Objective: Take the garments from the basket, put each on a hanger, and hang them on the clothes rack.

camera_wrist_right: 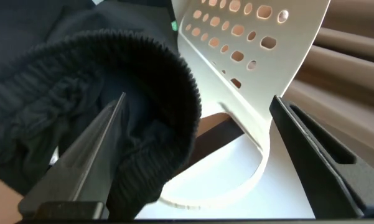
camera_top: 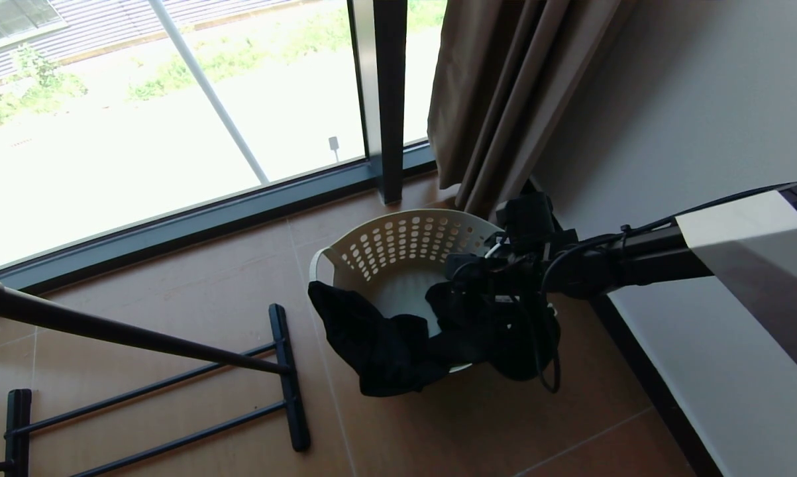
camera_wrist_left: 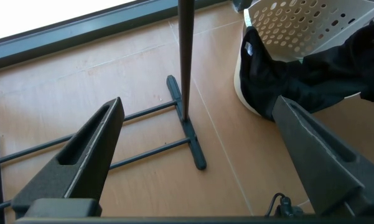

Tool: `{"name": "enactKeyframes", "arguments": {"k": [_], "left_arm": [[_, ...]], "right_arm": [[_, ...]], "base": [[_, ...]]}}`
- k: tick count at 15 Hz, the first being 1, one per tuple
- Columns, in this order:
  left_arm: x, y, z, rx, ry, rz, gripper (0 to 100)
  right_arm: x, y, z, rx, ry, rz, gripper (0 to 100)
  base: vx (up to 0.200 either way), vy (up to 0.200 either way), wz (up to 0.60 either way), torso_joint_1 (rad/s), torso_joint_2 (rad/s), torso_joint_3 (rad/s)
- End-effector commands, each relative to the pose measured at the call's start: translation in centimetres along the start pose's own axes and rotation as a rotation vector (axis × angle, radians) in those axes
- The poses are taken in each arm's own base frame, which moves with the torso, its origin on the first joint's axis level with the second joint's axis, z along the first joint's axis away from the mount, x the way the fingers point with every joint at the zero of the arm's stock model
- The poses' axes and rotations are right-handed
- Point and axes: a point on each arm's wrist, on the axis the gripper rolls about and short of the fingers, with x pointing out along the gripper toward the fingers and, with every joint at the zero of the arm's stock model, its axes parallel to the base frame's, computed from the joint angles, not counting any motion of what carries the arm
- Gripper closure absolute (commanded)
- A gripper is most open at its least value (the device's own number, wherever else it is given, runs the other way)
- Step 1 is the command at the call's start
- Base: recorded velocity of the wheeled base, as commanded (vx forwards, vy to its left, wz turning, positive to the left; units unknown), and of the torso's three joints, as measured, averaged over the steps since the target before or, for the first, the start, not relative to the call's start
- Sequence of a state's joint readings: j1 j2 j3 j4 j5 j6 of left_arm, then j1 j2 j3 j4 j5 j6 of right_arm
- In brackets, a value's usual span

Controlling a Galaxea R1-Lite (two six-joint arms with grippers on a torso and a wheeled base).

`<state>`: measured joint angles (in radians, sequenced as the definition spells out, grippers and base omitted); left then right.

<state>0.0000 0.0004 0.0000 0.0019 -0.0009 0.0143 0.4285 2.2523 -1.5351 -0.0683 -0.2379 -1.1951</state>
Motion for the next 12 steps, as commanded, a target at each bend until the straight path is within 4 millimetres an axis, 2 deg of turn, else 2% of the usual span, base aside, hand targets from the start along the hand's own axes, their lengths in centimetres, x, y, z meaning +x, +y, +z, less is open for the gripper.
{"name": "enactKeyframes", "arguments": {"k": [1,5,7,8,11,12], "left_arm": [[0.0,0.0,0.0,0.0,-0.001,-0.001,0],[0.0,0.0,0.0,0.003,0.001,-0.004,0],[0.0,0.0,0.0,0.003,0.001,-0.002,0],[0.0,0.0,0.0,0.003,0.001,-0.002,0],[0.0,0.0,0.0,0.003,0.001,-0.002,0],[0.0,0.0,0.0,0.001,-0.001,-0.004,0]], "right_arm": [[1.8,0.1,-0.3,0.005,0.016,-0.003,0],[3.8,-0.1,-0.4,0.008,0.042,-0.024,0],[4.0,-0.4,-0.1,0.01,0.045,-0.042,0],[4.0,-0.6,-0.1,0.013,0.041,-0.047,100],[3.5,-0.6,0.0,0.014,0.039,-0.046,100],[2.4,-1.1,0.0,0.022,0.032,-0.058,100]], "base": [[0.0,0.0,0.0,0.0,0.0,0.0],[0.0,0.0,0.0,0.0,0.0,0.0],[0.0,0.0,0.0,0.0,0.0,0.0],[0.0,0.0,0.0,0.0,0.0,0.0],[0.0,0.0,0.0,0.0,0.0,0.0],[0.0,0.0,0.0,0.0,0.0,0.0]]}}
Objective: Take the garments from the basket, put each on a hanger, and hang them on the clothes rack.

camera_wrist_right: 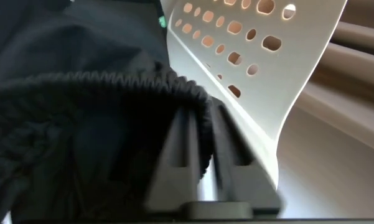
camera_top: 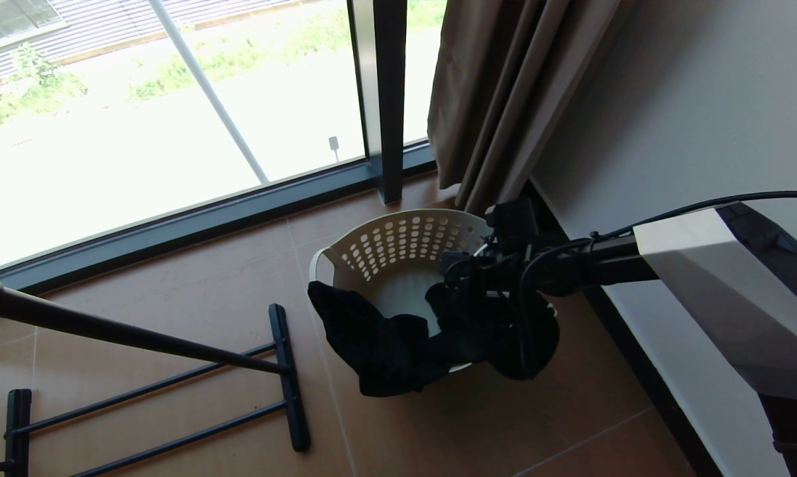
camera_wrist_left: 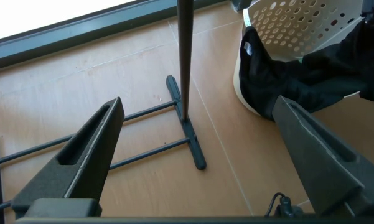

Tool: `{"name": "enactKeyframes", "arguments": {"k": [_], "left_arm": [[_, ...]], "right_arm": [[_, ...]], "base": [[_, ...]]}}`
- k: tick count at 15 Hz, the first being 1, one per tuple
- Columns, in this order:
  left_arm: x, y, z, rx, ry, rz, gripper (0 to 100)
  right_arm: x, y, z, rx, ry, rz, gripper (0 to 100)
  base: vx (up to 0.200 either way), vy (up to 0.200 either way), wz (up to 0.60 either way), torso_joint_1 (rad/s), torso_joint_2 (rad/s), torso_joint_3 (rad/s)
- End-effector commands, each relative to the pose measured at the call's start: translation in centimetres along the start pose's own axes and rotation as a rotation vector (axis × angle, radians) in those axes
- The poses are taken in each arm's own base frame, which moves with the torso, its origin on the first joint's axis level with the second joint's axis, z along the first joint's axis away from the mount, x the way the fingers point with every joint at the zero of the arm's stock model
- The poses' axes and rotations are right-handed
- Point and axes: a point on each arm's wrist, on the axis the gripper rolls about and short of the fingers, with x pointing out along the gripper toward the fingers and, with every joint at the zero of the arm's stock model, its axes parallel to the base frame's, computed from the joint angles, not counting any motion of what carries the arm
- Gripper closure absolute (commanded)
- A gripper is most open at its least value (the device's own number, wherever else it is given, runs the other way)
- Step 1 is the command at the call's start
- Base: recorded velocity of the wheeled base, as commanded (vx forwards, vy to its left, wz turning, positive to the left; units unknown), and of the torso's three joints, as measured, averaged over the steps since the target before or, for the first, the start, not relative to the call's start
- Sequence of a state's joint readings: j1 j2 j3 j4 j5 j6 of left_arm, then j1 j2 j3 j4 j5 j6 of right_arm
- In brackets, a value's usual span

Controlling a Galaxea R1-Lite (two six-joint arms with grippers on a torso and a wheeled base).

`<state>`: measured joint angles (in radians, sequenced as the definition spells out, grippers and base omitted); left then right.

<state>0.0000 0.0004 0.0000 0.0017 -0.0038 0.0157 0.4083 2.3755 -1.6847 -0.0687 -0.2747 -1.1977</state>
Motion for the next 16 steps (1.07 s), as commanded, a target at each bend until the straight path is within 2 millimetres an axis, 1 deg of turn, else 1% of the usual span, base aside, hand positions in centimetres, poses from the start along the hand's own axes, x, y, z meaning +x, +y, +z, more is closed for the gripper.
{"name": "enactKeyframes", "arguments": {"k": [1,3,4,5,7,9,10,11,12,15,16], "left_arm": [[0.0,0.0,0.0,0.001,-0.001,-0.001,0],[0.0,0.0,0.0,0.001,0.001,-0.002,0],[0.0,0.0,0.0,0.001,-0.001,-0.002,0],[0.0,0.0,0.0,0.001,-0.001,-0.002,0],[0.0,0.0,0.0,0.001,0.001,-0.004,0],[0.0,0.0,0.0,0.001,-0.001,-0.002,0],[0.0,0.0,0.0,0.001,-0.001,-0.002,0],[0.0,0.0,0.0,0.001,0.001,-0.001,0],[0.0,0.0,0.0,0.0,0.002,-0.001,0],[0.0,0.0,0.0,0.0,0.001,0.002,0],[0.0,0.0,0.0,0.0,0.001,0.001,0]], "right_arm": [[-3.0,-1.3,0.1,0.013,-0.016,-0.028,100],[-7.4,-2.6,0.0,0.024,-0.014,-0.073,100],[-8.2,-2.9,-0.1,0.032,-0.016,-0.08,100],[-12.3,-3.2,-0.3,0.079,-0.039,-0.102,100],[-16.8,-2.8,-0.9,0.17,-0.045,-0.127,100],[-18.8,-2.3,-1.2,0.203,-0.063,-0.128,100],[-19.5,-2.0,-1.3,0.222,-0.068,-0.129,100],[-20.4,-1.6,-1.5,0.288,-0.067,-0.135,100],[-20.7,-1.5,-1.7,0.3,-0.065,-0.137,100],[-22.5,0.2,-3.3,0.339,-0.056,-0.109,100],[-22.6,0.6,-3.4,0.367,-0.054,-0.1,100]], "base": [[0.0,0.0,0.0,0.0,0.0,0.0],[0.0,0.0,0.0,0.0,0.0,0.0],[0.0,0.0,0.0,0.0,0.0,0.0],[0.0,0.0,0.0,0.0,0.0,0.0],[0.0,0.0,0.0,0.0,0.0,0.0],[0.0,0.0,0.0,0.0,0.0,0.0],[0.0,0.0,0.0,0.0,0.0,0.0],[0.0,0.0,0.0,0.002,0.01,0.056],[0.0,0.0,0.0,0.002,0.0,0.124],[0.0,0.0,0.0,-0.001,0.0,0.178],[0.0,0.0,0.0,0.002,0.01,0.193]]}}
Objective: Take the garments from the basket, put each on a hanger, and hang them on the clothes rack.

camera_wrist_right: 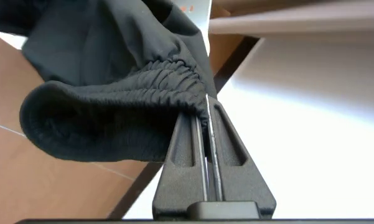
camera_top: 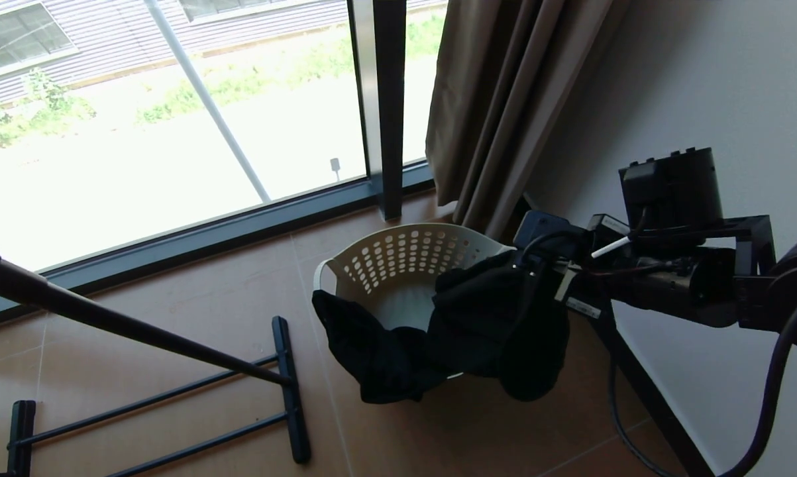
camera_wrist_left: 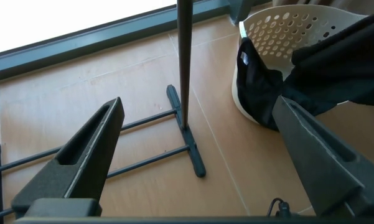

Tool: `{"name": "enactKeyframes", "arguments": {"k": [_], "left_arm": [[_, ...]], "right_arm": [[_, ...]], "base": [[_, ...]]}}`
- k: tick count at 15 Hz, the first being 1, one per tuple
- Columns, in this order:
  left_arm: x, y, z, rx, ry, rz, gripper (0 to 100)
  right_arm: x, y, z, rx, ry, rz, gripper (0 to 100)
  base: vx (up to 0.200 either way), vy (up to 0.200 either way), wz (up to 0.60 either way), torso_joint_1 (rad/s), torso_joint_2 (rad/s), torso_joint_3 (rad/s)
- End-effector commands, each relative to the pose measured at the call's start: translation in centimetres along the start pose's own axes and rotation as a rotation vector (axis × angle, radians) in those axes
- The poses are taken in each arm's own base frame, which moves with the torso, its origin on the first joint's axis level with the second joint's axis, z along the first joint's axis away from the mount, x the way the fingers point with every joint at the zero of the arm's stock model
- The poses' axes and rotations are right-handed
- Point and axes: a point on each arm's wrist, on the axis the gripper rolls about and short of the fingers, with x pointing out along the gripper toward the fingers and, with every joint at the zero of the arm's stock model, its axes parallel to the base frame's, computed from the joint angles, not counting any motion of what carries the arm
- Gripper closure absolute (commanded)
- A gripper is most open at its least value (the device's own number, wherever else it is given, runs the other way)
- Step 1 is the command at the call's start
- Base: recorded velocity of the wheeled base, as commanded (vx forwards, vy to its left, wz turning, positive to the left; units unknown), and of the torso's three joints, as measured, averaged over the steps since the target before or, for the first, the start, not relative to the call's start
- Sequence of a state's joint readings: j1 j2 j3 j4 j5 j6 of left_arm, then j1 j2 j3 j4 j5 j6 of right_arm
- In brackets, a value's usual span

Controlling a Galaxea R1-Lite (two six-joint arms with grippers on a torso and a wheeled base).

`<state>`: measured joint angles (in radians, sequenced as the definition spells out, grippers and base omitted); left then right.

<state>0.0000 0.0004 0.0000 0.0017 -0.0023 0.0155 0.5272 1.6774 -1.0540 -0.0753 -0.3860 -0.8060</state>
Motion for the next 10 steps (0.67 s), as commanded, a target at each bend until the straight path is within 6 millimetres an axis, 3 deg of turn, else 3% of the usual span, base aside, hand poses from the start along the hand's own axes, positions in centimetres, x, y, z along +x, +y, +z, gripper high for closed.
{"name": "enactKeyframes", "arguments": {"k": [1,4,10], "left_arm": [[0.0,0.0,0.0,0.001,0.002,-0.002,0],[0.0,0.0,0.0,0.001,0.001,-0.004,0],[0.0,0.0,0.0,0.003,0.002,-0.005,0]], "right_arm": [[-1.5,0.1,-0.9,0.045,-0.002,-0.003,100],[-1.4,1.4,-2.1,0.055,0.028,0.038,100],[-1.9,3.3,-4.4,0.117,0.001,-0.009,100]], "base": [[0.0,0.0,0.0,0.002,0.0,0.203],[0.0,0.0,0.0,0.012,-0.08,0.116],[0.0,0.0,0.0,0.098,-0.42,-0.124]]}}
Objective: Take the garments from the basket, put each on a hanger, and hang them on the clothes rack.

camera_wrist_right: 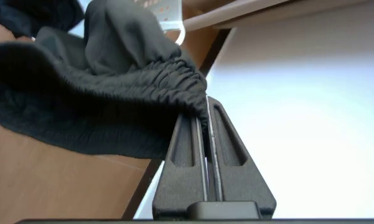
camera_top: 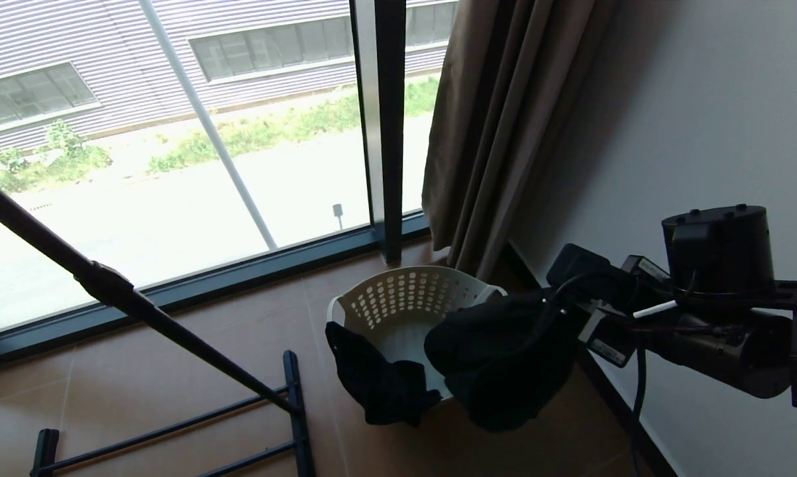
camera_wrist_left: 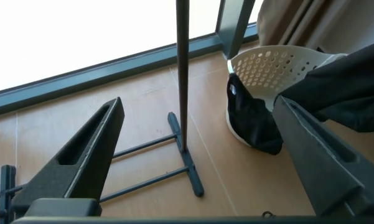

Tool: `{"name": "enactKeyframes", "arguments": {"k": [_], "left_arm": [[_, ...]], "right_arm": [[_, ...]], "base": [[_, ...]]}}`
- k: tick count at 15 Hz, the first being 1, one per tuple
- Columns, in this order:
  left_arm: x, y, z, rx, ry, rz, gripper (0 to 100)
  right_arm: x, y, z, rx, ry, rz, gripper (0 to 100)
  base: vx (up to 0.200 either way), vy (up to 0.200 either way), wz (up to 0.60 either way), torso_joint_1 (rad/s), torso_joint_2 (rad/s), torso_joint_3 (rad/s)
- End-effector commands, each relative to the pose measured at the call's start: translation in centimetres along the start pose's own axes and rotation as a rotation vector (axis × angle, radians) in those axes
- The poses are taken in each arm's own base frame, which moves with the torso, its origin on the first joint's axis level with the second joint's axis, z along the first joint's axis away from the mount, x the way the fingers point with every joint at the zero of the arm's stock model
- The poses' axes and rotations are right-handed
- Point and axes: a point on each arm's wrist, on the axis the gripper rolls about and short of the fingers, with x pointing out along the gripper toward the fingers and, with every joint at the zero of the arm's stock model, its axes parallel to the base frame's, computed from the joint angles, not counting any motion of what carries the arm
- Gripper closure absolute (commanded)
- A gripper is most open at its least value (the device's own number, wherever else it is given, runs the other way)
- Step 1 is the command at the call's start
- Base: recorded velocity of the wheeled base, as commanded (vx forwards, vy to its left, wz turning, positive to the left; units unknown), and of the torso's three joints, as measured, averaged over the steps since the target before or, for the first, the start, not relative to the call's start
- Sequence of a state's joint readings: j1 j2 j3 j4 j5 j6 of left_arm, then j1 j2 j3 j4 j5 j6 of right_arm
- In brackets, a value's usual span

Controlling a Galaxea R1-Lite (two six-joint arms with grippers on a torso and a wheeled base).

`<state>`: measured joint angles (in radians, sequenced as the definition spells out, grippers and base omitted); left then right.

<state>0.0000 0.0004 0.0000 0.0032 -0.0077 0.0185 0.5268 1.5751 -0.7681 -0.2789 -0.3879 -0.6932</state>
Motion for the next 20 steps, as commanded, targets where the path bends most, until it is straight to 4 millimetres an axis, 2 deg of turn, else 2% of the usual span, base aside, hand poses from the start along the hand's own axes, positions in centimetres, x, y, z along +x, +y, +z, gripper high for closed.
{"name": "enactKeyframes", "arguments": {"k": [1,6,9,20], "left_arm": [[0.01,0.0,0.0,0.0,0.001,0.0,0],[0.01,0.0,0.0,0.0,0.001,0.0,0],[0.01,0.0,0.0,0.0,0.001,0.0,0],[0.01,0.0,0.0,0.0,0.001,0.0,0]], "right_arm": [[-0.11,0.12,-0.65,0.008,0.003,-0.008,100],[0.74,0.36,-0.6,0.003,0.02,0.0,100],[0.59,0.34,-0.67,0.004,0.018,0.0,100],[0.84,0.21,-0.85,0.012,0.029,-0.004,100]], "base": [[0.0,0.0,0.0,0.144,-0.48,-0.154],[0.0,0.0,0.0,0.162,-0.51,-0.148],[0.0,0.0,0.0,0.144,-0.41,-0.064],[0.0,0.0,0.0,0.011,-0.03,0.184]]}}
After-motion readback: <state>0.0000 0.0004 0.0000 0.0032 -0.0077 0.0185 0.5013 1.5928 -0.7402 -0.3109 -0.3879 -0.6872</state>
